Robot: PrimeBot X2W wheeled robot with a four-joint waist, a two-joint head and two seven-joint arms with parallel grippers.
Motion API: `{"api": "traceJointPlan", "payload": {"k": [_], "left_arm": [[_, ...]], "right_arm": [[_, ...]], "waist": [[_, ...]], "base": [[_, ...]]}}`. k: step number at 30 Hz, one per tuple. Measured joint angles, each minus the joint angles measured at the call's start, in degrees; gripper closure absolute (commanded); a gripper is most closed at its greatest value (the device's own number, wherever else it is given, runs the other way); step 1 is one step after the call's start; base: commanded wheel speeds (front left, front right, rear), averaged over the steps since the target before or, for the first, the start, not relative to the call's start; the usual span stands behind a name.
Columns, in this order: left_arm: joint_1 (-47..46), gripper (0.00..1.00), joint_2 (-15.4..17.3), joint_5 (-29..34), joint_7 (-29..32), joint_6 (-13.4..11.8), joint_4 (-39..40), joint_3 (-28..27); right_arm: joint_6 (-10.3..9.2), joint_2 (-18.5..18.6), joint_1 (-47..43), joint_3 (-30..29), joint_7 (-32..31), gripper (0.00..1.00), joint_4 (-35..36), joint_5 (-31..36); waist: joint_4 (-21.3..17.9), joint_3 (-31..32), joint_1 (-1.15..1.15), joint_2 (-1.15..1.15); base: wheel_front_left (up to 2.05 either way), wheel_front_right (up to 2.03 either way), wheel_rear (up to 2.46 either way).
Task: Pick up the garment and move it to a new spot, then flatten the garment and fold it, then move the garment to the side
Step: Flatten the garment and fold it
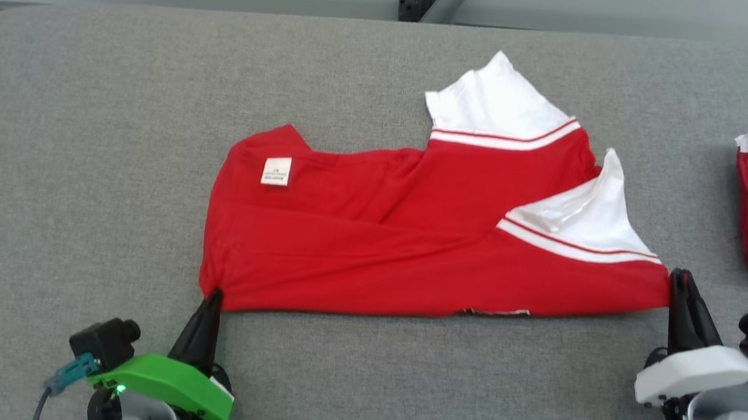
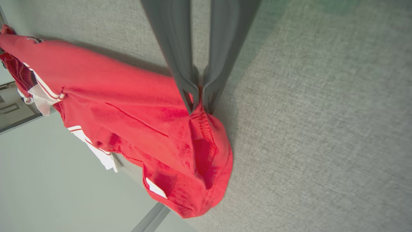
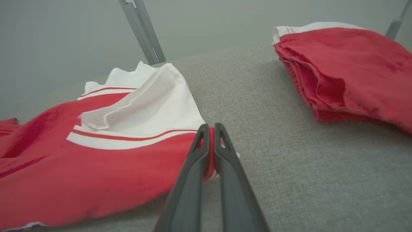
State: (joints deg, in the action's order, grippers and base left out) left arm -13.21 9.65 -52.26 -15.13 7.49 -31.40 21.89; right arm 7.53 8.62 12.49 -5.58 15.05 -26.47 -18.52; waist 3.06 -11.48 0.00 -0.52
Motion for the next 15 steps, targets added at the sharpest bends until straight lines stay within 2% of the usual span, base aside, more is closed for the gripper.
{"api": "traceJointPlan", "payload": {"k": [9,15], "left_arm": [[9.5,1.0,-1.2,2.4,0.0,0.1,-1.7,-2.7],[13.5,1.0,-1.4,3.8,0.0,0.1,-2.0,-4.7]], "right_arm": [[0.02,-1.7,-12.0,-2.7,0.0,1.0,2.6,0.0],[0.02,-2.6,-16.0,-3.1,0.0,1.0,3.9,0.0]], "waist": [[-0.2,7.2,0.0,0.0],[-0.5,10.4,0.0,0.0]], "base": [[0.0,0.0,0.0],[0.0,0.0,0.0]]}}
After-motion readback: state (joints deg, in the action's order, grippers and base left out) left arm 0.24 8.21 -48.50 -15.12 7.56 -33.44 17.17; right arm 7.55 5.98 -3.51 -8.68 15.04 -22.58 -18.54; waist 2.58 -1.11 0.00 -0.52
